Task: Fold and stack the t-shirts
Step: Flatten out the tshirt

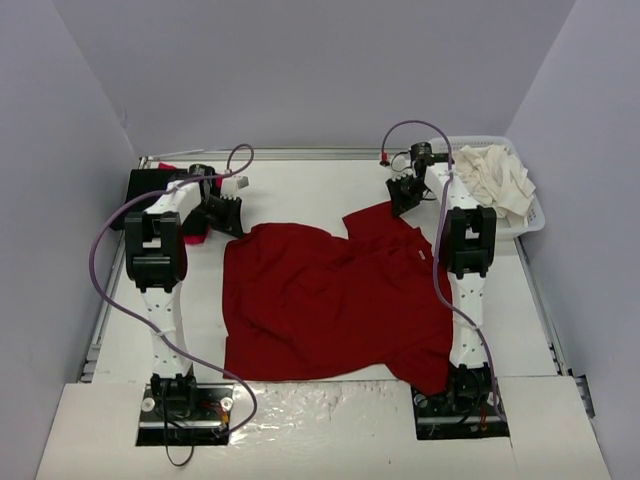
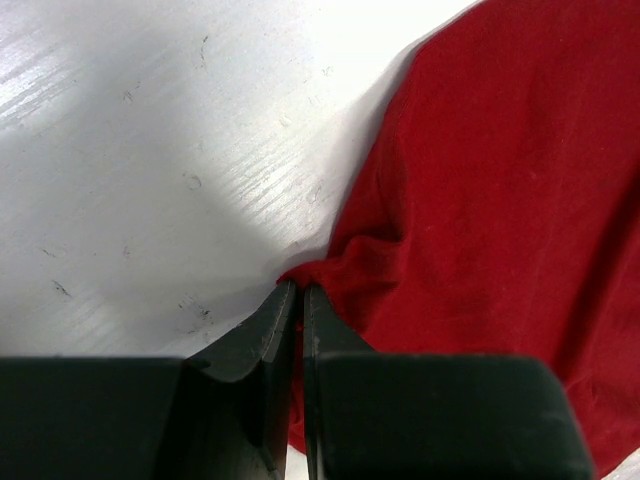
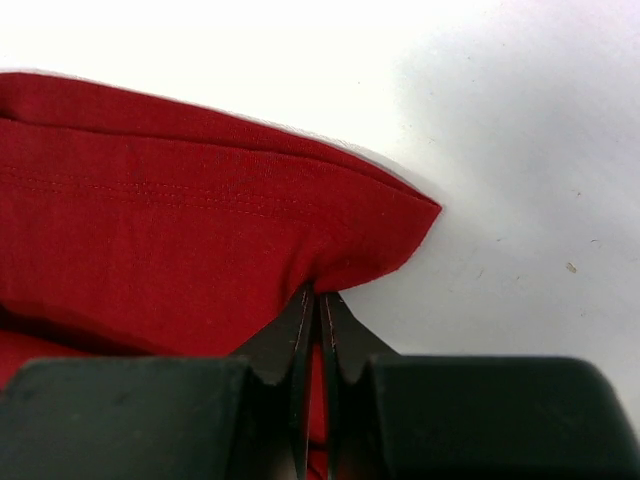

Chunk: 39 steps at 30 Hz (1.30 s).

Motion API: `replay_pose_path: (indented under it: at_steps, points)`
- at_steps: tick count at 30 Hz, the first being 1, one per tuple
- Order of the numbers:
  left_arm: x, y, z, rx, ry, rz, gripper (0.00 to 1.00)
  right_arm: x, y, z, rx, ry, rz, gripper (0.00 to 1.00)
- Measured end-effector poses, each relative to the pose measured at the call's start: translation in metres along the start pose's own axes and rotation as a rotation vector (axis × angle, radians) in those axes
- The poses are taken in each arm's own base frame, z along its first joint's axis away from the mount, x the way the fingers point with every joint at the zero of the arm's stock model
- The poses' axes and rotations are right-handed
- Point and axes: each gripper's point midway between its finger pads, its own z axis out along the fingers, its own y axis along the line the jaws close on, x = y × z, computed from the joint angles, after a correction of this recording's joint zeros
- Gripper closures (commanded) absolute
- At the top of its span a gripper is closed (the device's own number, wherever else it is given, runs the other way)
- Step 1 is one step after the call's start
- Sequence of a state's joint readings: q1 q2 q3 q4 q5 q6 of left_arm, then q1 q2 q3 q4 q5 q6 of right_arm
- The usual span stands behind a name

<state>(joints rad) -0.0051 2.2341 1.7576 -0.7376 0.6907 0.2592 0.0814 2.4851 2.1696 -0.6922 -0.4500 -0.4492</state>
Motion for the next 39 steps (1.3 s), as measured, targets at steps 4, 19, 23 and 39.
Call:
replay_pose_path:
  at_steps: [4, 19, 23, 39]
  points:
    - [0.0, 0.0, -0.001, -0.004, -0.002, 0.002, 0.98, 0.0, -0.004, -0.003, 0.026, 0.009, 0.0, 1.0]
    - [-0.114, -0.022, -0.171, -0.37, -0.429, 0.132, 0.98, -0.129, -0.037, -0.203, 0.495, -0.419, -0.043, 1.0]
    - [-0.151, -0.082, -0.285, -0.489, -0.715, 0.242, 0.98, -0.153, 0.0, -0.331, 0.603, -0.661, -0.076, 1.0]
    - [0.009, -0.22, -0.382, -0.524, -0.938, 0.347, 0.98, -0.013, 0.138, -0.505, 0.668, -0.944, -0.087, 1.0]
